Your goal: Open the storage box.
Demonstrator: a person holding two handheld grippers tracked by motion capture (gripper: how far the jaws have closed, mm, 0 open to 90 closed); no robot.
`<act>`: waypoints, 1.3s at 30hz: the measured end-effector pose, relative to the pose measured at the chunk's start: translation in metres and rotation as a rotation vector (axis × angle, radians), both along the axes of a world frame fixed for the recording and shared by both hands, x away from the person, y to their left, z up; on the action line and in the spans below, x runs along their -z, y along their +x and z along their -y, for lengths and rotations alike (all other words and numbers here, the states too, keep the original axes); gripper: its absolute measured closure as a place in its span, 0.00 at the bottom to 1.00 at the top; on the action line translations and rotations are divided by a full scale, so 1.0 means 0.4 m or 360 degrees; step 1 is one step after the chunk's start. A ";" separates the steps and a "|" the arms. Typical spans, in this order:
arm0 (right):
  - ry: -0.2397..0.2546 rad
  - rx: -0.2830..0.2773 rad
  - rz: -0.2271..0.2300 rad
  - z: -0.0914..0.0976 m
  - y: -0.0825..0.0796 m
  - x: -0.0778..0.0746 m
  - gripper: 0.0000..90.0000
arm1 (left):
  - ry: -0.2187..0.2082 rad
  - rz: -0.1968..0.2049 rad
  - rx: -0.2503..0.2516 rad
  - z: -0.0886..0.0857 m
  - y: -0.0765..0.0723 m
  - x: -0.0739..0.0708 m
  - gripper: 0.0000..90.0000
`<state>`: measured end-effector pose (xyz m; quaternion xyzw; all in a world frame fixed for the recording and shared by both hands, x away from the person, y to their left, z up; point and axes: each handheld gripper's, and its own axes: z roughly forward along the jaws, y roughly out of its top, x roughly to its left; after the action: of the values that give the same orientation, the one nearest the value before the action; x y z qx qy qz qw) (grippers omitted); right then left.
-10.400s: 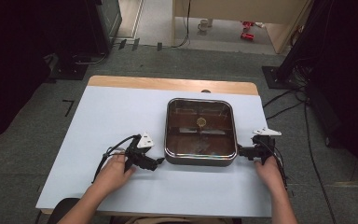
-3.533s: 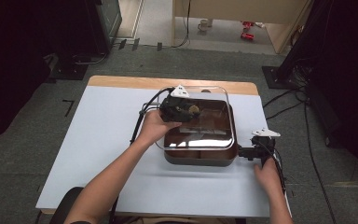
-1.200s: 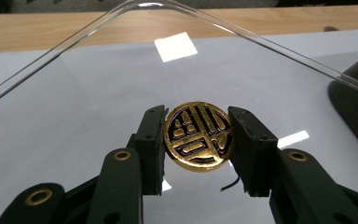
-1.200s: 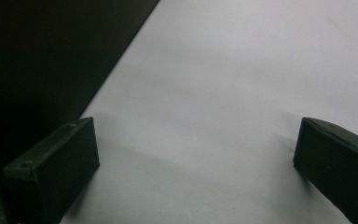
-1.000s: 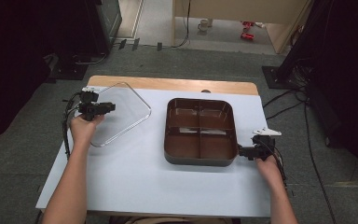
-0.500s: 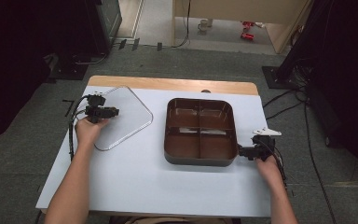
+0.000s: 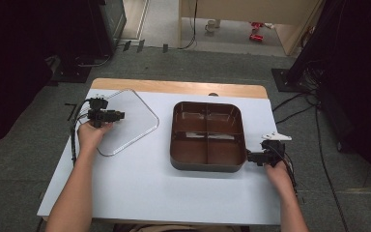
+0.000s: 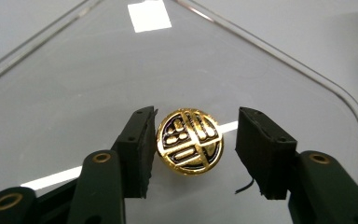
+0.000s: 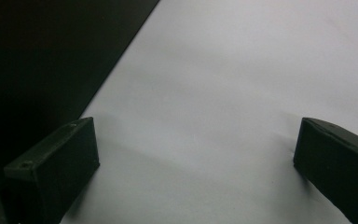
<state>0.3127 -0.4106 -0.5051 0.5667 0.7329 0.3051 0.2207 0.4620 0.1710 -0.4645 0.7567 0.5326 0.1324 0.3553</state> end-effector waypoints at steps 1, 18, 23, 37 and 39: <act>0.0000 0.0000 0.0000 0.000 0.000 0.000 0.00 | 0.0007 0.0020 -0.0002 0.003 -0.003 -0.007 0.51; 0.0000 0.0000 0.0001 0.000 0.000 0.000 0.00 | -0.0103 0.0141 0.0128 0.074 -0.072 -0.092 0.39; 0.0000 0.0001 0.0001 0.000 0.000 0.000 0.00 | -0.0069 0.0171 0.0220 0.117 -0.097 -0.092 0.35; 0.0000 0.0000 0.0000 0.000 0.000 0.000 0.00 | -0.0025 0.0191 0.0444 0.207 -0.159 -0.066 0.30; 0.0000 0.0000 0.0001 0.000 0.000 0.000 0.00 | 0.0020 0.0191 0.0498 0.226 -0.173 -0.056 0.30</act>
<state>0.3126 -0.4105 -0.5051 0.5665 0.7328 0.3052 0.2211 0.3928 0.0805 -0.4419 0.8234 0.3852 0.1236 0.3980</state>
